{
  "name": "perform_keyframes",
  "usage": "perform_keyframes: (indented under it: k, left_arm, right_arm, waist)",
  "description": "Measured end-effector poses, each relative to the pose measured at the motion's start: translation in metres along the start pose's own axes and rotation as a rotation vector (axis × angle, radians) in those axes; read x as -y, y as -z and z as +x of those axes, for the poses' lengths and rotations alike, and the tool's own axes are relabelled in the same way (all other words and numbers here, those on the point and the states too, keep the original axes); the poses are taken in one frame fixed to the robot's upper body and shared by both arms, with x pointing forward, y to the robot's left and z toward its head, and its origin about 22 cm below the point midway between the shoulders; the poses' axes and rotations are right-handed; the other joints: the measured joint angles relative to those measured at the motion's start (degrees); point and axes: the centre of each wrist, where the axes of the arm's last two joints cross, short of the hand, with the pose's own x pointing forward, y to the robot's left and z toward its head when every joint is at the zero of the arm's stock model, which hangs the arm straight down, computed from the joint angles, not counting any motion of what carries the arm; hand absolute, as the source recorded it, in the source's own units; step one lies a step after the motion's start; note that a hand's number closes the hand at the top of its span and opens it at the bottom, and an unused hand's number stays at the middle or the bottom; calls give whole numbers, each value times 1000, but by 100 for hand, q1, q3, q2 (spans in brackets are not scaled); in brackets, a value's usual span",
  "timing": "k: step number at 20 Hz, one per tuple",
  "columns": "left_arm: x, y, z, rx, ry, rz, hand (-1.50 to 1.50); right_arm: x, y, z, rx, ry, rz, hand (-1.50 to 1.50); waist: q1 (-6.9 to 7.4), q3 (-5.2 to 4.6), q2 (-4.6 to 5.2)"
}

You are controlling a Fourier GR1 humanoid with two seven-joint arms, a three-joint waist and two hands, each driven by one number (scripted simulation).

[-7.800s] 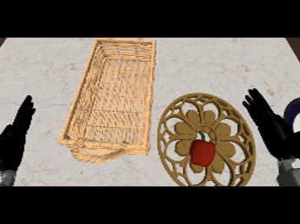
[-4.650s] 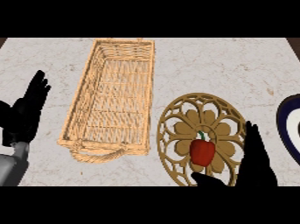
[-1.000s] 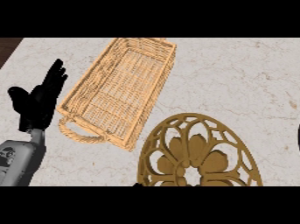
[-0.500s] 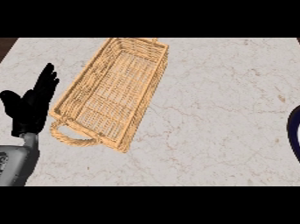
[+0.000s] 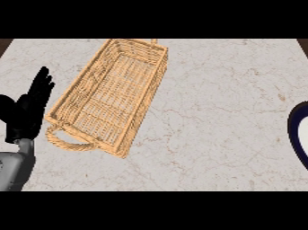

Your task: Pick the bell pepper from the placemat and place it in the basket

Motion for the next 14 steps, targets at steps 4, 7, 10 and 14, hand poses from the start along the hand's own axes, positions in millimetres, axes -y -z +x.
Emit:
perform_keyframes:
  k: [4,7,10,14]
  left_arm:
    - [0,0,1,-3,-5,-1,0]
    - [0,-1,-1,-5,-9,5,0]
    - [-1,-1,0,-5,-9,3,0]
    - [1,-1,1,-5,-12,2,0]
  right_arm:
    - [0,2,-1,16,-6,-32,150]
    - [5,10,-3,23,-21,-79,150]
    - [7,15,-4,38,-45,-123,150]
    - [10,19,-4,62,-89,-173,150]
  waist:
    - [-19,-1,9]
    - [-43,-1,11]
    - [-33,-4,19]
    - [-28,-10,35]
